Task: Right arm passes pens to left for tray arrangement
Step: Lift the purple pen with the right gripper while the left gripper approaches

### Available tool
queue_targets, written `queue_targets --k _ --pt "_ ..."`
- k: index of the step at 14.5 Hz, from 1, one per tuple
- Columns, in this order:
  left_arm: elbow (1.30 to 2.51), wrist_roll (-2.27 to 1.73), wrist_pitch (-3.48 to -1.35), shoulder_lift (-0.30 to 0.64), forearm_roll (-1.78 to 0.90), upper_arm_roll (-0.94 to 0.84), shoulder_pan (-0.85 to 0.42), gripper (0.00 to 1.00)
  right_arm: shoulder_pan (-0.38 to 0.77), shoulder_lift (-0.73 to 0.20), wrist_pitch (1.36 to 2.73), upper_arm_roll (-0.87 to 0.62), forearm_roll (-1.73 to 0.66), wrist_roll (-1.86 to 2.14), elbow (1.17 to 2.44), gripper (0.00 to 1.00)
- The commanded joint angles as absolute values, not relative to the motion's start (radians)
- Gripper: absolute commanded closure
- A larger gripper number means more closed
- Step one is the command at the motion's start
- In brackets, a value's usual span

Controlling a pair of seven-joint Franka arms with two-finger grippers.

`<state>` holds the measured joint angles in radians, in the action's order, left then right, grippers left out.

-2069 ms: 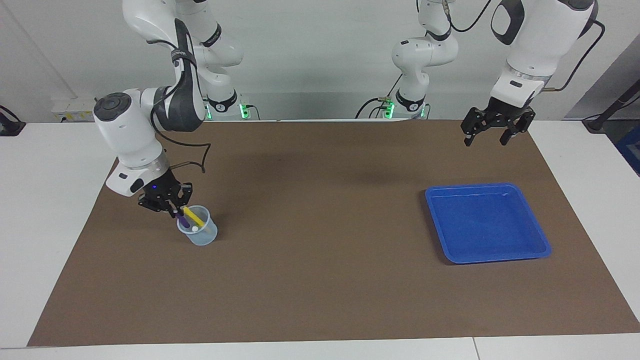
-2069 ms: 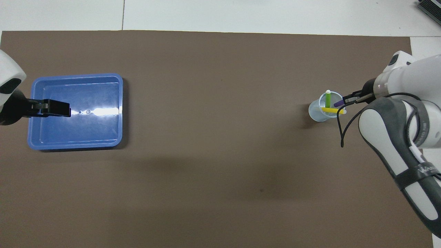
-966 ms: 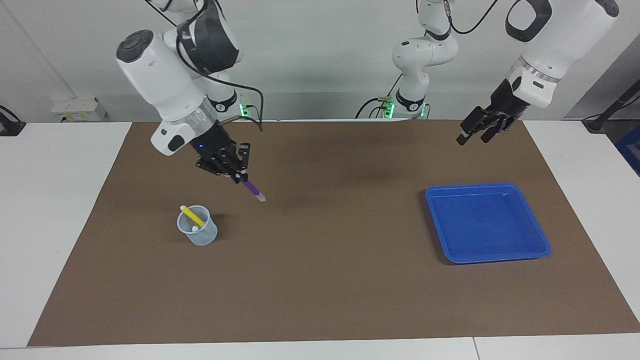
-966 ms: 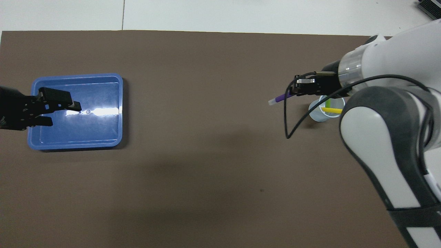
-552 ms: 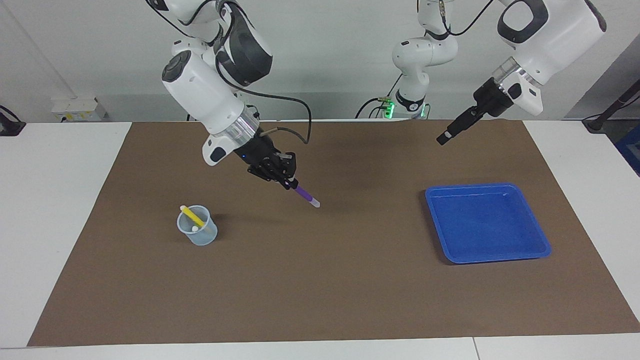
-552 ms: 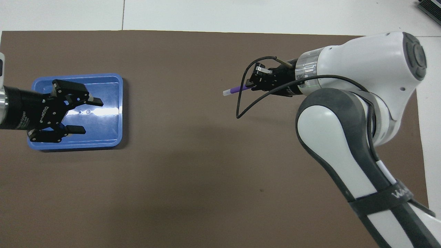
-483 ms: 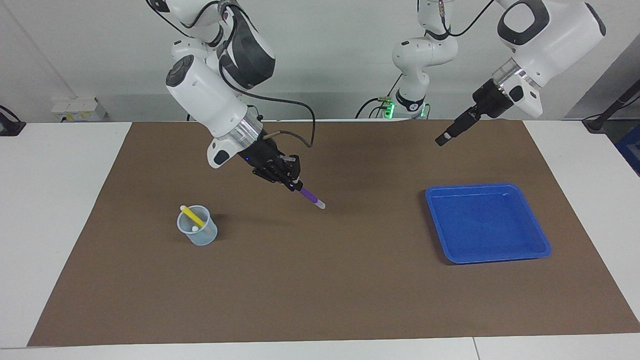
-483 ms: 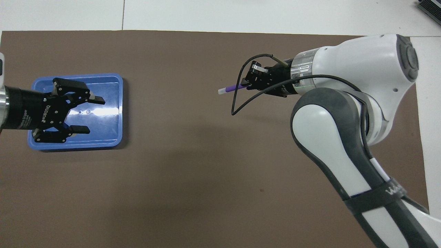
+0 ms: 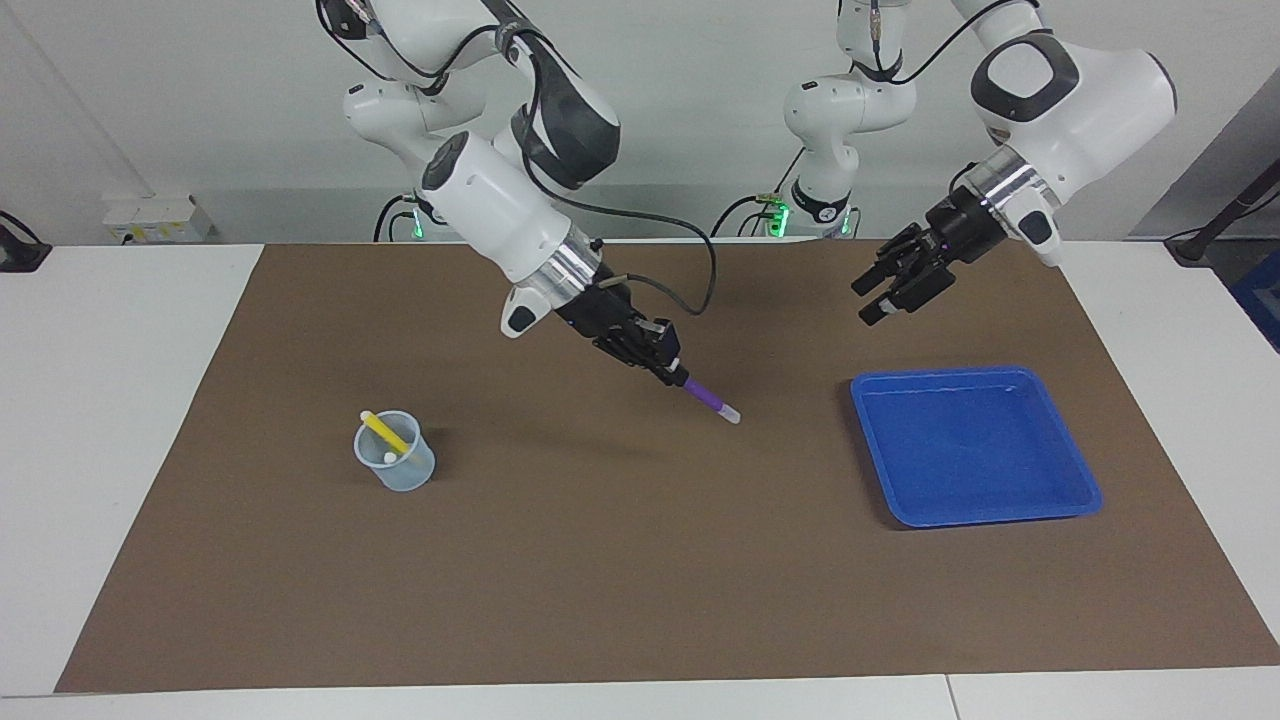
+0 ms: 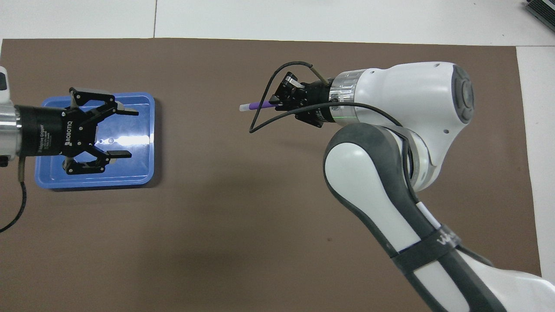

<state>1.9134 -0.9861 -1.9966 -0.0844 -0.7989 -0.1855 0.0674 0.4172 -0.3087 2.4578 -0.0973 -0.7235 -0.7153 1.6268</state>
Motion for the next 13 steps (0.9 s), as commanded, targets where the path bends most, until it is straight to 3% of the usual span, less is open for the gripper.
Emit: queue_targets --k 1,9,13 --pt "1.922 -1.020 -2.089 -0.048 -0.818 -0.179 0.025 0.15 0.454 -0.321 2.502 -0.095 -0.750 -0.788 1.625 1.00" --pt "1.960 -1.017 -2.297 0.024 -0.847 -0.181 -0.075 0.27 0.477 -0.325 2.510 -0.097 -0.788 -0.854 1.615 1.00" --pt "1.988 -1.023 -2.373 0.029 -0.937 -0.179 -0.126 0.27 0.480 -0.325 2.534 -0.097 -0.788 -0.856 1.615 1.00"
